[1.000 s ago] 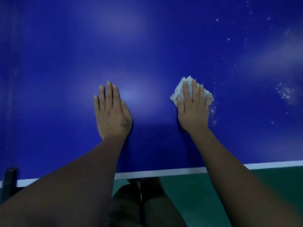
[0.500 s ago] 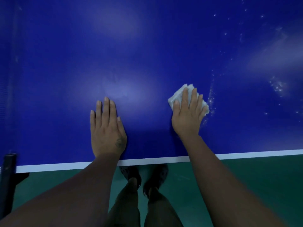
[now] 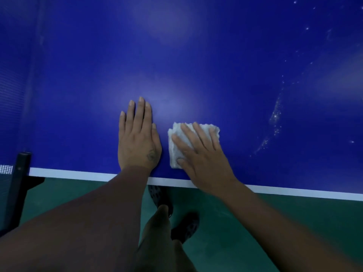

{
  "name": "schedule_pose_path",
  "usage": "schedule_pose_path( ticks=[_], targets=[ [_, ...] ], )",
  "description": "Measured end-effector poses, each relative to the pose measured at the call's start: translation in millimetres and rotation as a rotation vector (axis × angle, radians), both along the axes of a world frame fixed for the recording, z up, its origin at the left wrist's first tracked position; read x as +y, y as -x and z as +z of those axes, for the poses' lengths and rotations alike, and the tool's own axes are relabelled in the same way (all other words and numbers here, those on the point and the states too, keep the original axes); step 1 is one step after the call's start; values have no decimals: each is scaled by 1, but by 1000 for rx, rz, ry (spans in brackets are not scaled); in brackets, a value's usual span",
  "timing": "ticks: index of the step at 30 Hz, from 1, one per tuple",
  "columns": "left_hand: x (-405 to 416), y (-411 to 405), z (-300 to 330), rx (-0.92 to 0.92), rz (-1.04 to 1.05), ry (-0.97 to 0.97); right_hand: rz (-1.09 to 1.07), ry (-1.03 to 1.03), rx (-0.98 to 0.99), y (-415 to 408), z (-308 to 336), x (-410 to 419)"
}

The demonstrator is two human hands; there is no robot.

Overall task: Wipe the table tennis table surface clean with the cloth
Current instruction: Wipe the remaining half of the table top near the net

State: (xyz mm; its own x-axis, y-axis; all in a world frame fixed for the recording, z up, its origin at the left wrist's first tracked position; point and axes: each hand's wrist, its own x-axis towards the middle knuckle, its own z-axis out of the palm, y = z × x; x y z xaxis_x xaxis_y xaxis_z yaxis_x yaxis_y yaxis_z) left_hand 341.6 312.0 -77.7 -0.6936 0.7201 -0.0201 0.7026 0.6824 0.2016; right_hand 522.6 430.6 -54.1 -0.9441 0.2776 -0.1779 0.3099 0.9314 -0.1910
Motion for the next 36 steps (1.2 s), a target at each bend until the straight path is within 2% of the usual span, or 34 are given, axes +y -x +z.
schedule_pose_path(
  ticks=[3, 6, 8, 13, 16, 18, 21, 23, 27, 32, 34, 36],
  targets=[
    [1, -1, 1, 3, 7, -3, 53, -35, 24, 7, -6, 28],
    [1, -1, 1, 1, 8, -21, -96, -46, 38, 38, -8, 62],
    [1, -1, 0, 11, 4, -30, -135, -44, 33, 43, -10, 57],
    [2, -2, 1, 19, 3, -23, 23, -3, 28, -9, 1, -3],
    [2, -1, 1, 32, 5, -21, 83, -50, 30, -8, -3, 8],
    [1, -1, 0, 33, 4, -31, -3, -97, 49, 9, -8, 41],
    [1, -2, -1, 36, 3, -46, -265, -23, 28, 19, -5, 101],
    [1, -2, -1, 39, 6, -46, -348, 8, 39, 5, -5, 113],
    [3, -2, 2, 29, 9, -23, -438, -12, 115, -42, -5, 53],
    [2, -2, 3, 1, 2, 9, -451, 36, 80, -87, 2, -51],
    [2, -2, 5, -3, 5, 17, -443, 25, 53, -86, 1, -43],
    [2, -2, 6, -5, 3, 19, -524, -17, 44, -70, -1, -17]
  ],
)
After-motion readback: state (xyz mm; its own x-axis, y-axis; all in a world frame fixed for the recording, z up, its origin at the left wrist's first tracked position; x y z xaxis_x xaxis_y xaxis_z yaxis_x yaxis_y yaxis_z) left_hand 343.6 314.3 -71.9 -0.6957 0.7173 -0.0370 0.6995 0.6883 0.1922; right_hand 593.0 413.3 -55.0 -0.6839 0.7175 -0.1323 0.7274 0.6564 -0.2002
